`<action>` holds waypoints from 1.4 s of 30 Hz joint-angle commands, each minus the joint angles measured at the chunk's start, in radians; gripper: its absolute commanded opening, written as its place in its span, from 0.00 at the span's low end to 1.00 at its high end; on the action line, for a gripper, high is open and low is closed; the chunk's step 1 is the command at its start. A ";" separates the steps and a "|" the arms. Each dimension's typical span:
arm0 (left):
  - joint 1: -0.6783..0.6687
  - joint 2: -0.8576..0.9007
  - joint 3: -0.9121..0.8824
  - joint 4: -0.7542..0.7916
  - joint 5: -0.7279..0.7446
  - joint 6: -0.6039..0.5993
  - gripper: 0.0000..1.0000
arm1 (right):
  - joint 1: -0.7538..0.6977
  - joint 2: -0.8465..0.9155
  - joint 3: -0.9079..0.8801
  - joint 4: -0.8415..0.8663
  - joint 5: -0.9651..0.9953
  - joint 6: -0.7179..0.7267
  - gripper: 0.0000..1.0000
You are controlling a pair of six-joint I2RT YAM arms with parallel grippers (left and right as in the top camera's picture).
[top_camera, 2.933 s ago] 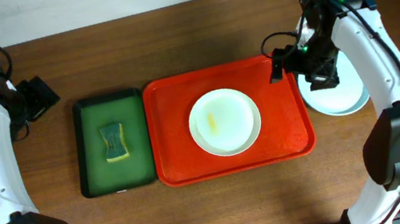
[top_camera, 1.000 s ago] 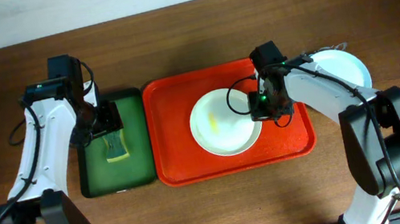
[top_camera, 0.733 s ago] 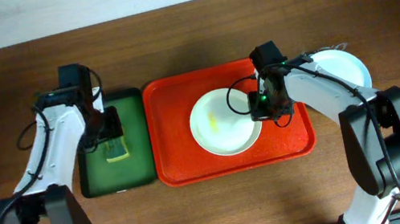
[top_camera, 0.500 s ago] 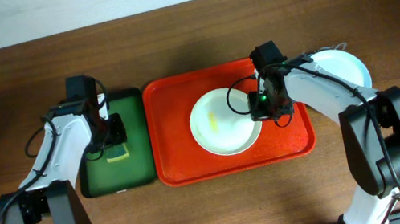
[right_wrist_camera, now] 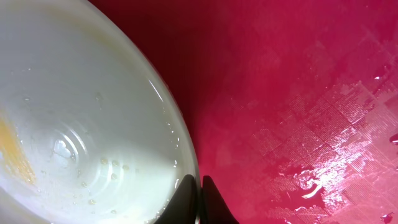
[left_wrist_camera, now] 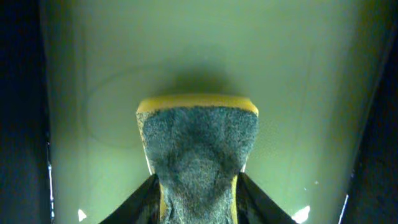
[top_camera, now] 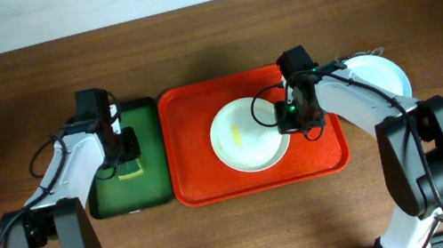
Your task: Clean dirty plates on tray and stack at the side
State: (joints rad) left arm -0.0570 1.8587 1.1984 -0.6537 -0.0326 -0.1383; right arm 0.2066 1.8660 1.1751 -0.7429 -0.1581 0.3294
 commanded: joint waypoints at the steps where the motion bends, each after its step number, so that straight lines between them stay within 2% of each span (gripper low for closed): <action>1: -0.001 -0.006 -0.037 0.016 -0.017 0.005 0.37 | 0.003 -0.006 -0.010 0.000 0.013 0.001 0.04; 4: -0.001 -0.006 -0.068 0.043 -0.017 0.005 0.38 | 0.003 -0.006 -0.010 0.000 0.013 0.001 0.04; 5: -0.001 -0.006 -0.068 0.043 -0.017 0.005 0.37 | 0.003 -0.006 -0.010 0.000 0.013 0.001 0.04; 6: -0.001 -0.006 -0.068 0.043 -0.017 0.005 0.32 | 0.003 -0.006 -0.010 0.000 0.013 0.001 0.04; 7: -0.001 -0.006 -0.068 0.044 -0.016 0.005 0.12 | 0.003 -0.006 -0.010 0.000 0.012 0.001 0.04; 8: -0.001 -0.006 -0.068 0.044 -0.016 0.005 0.00 | 0.003 -0.006 -0.010 -0.001 0.013 0.001 0.04; 11: -0.001 -0.013 -0.036 0.015 -0.016 0.005 0.00 | 0.003 -0.006 -0.010 -0.001 0.007 0.001 0.04; 15: -0.002 -0.065 0.137 -0.111 -0.016 0.022 0.00 | 0.004 -0.006 -0.010 0.000 -0.103 0.001 0.04; 21: -0.002 -0.074 0.328 -0.264 -0.016 0.081 0.00 | 0.015 -0.006 -0.010 0.000 -0.165 0.037 0.04; 27: -0.003 -0.073 0.343 -0.314 -0.002 0.088 0.00 | 0.030 -0.006 -0.010 0.000 -0.164 0.057 0.04; 29: -0.013 -0.073 0.342 -0.321 0.019 0.088 0.00 | 0.030 -0.006 -0.010 -0.004 -0.165 0.122 0.04; 36: -0.119 -0.073 0.342 -0.313 0.000 0.087 0.00 | 0.034 -0.006 -0.010 -0.004 -0.180 0.151 0.04; 42: -0.224 -0.073 0.341 -0.312 0.003 0.079 0.00 | 0.122 -0.006 -0.010 0.047 -0.201 0.151 0.04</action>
State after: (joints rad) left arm -0.2371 1.8080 1.5223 -0.9699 -0.0341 -0.0704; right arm 0.2810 1.8660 1.1740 -0.7170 -0.3420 0.4728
